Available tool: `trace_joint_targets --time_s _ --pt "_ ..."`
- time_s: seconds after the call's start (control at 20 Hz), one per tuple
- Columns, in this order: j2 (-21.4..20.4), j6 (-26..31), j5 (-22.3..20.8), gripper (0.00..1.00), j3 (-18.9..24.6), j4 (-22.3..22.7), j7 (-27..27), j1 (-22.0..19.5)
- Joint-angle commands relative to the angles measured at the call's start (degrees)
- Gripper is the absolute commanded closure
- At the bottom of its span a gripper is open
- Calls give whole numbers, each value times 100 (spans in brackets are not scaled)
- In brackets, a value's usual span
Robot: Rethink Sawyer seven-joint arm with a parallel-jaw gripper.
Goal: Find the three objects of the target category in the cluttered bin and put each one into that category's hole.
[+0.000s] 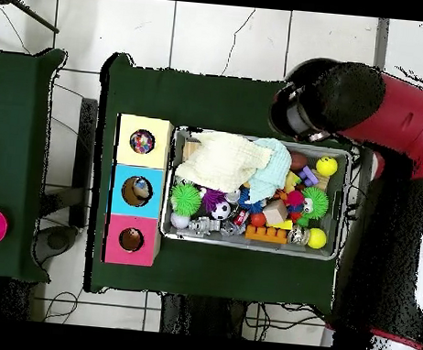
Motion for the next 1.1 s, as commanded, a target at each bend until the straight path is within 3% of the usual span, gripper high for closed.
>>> trace_joint_targets --time_s 0.05,0.4,0.6,0.8,1.1 --pt "-218 -530 64 100 237 1762 -545 95" --pt "-655 -1305 89 100 155 2753 -367 -4" --pt "-923 -1275 86 100 64 3212 -505 -161" --pt "-955 -1511 -52 100 86 3385 -730 -397" --pt "-705 -2095 -499 100 101 3239 -679 -479"
